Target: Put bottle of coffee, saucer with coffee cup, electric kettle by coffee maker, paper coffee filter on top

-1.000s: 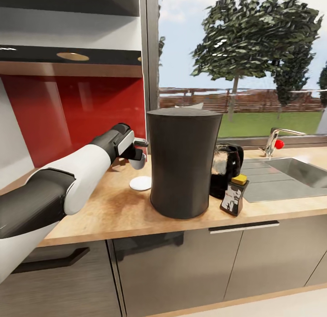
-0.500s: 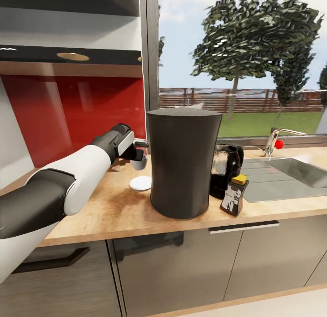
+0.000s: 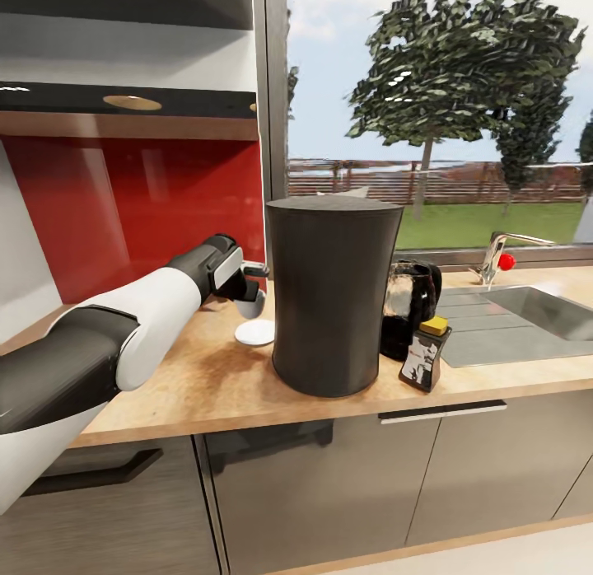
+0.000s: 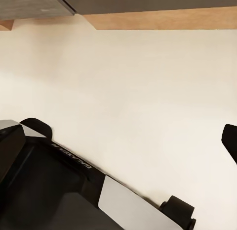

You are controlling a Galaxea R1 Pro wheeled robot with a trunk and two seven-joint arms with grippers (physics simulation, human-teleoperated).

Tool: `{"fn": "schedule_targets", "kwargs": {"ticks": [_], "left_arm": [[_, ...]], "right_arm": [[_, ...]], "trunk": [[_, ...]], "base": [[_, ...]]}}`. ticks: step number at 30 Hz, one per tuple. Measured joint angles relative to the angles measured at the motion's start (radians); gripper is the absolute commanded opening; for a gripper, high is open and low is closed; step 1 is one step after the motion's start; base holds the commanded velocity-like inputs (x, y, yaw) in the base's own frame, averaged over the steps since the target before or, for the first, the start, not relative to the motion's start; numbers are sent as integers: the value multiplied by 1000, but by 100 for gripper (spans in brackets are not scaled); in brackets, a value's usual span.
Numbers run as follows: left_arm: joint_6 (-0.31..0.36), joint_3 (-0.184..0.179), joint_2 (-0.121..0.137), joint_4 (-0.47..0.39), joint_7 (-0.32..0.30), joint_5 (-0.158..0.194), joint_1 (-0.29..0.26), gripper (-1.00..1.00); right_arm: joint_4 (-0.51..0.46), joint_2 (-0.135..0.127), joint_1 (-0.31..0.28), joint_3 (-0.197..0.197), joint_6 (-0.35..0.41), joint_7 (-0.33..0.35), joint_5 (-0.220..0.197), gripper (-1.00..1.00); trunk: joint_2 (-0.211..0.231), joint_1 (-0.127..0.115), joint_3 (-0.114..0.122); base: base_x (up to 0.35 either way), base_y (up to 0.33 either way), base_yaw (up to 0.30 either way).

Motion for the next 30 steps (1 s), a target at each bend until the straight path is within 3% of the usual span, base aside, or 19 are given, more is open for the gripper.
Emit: {"fn": "schedule_targets", "kwargs": {"ticks": [19, 30], "left_arm": [[0, 0, 0, 4, -1, 0, 0, -100], [-15, -1, -1, 50, -1, 0, 0, -100]], "right_arm": [[0, 0, 0, 0, 0, 0, 2, 100], [0, -1, 0, 0, 0, -1, 2, 100]], "trunk": [[0, 0, 0], [0, 0, 0]], "base": [[77, 0, 0], [13, 0, 0]]}}
